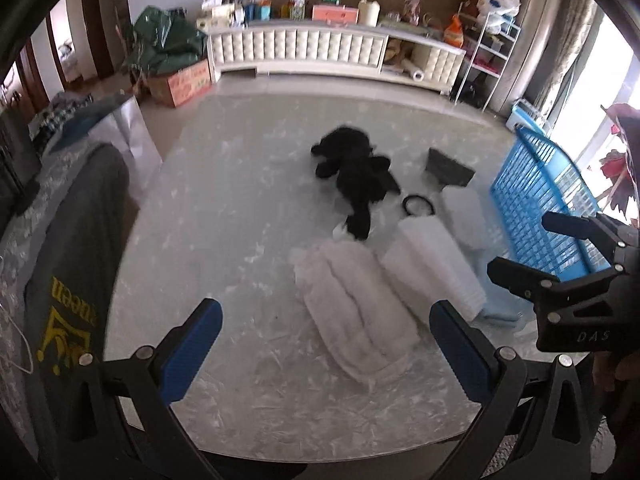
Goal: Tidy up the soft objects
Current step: 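Lower the right gripper onto the white waffle towel and grasp it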
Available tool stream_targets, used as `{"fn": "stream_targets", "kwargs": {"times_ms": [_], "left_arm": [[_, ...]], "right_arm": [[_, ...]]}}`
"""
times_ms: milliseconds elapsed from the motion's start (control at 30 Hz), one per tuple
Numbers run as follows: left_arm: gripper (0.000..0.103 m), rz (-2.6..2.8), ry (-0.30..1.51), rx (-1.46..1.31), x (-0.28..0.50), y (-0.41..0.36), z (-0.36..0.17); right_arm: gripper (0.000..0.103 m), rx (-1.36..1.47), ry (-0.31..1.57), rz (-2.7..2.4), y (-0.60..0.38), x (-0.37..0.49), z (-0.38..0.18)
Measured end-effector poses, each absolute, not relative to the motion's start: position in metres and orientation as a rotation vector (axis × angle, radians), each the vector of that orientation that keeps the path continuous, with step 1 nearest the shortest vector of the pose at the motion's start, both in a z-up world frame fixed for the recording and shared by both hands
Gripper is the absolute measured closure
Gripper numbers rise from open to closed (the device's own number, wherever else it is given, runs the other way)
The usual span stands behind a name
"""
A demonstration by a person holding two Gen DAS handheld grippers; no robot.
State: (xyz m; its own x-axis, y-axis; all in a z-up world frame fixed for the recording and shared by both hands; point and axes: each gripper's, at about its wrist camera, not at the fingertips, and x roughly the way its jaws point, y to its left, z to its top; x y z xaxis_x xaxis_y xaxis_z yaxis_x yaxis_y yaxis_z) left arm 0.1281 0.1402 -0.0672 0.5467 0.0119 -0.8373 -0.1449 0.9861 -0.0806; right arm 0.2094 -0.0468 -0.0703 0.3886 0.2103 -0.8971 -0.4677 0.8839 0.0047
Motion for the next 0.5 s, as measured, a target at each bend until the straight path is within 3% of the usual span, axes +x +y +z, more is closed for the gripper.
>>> {"fn": "stream_targets", "kwargs": {"times_ms": [167,500], "left_arm": [[0.000,0.088,1.059,-0.175,0.138,0.148,-0.100],[0.000,0.078,1.146,-0.216,0.156,0.156,-0.146]], "right_arm": [[0.001,-0.309,1.153,0.450,-0.041,0.214,-0.089],[0.020,-0.337,1.270,0.472,-0.033,0.235,-0.131]]}}
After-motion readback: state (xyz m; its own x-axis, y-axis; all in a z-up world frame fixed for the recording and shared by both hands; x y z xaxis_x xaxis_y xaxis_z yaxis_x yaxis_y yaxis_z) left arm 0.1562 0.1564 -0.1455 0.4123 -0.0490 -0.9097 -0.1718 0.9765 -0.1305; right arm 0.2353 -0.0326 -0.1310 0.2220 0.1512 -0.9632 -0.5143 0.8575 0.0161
